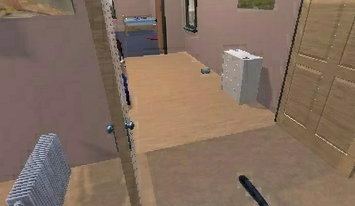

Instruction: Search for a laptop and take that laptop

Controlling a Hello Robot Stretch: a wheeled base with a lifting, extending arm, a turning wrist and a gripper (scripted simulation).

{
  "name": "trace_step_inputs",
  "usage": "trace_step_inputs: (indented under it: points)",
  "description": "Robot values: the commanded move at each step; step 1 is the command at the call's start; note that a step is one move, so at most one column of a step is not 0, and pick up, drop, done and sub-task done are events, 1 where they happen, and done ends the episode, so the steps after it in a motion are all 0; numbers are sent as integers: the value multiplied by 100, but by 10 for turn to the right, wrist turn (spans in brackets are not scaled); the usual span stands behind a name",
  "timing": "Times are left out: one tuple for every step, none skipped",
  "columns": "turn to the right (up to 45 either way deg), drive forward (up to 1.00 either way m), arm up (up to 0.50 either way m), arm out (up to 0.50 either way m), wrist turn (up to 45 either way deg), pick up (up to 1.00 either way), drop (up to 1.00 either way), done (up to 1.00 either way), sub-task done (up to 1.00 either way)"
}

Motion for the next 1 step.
trace_step_inputs:
  points:
    - [0,0,0,0,0,0,0,100,0]
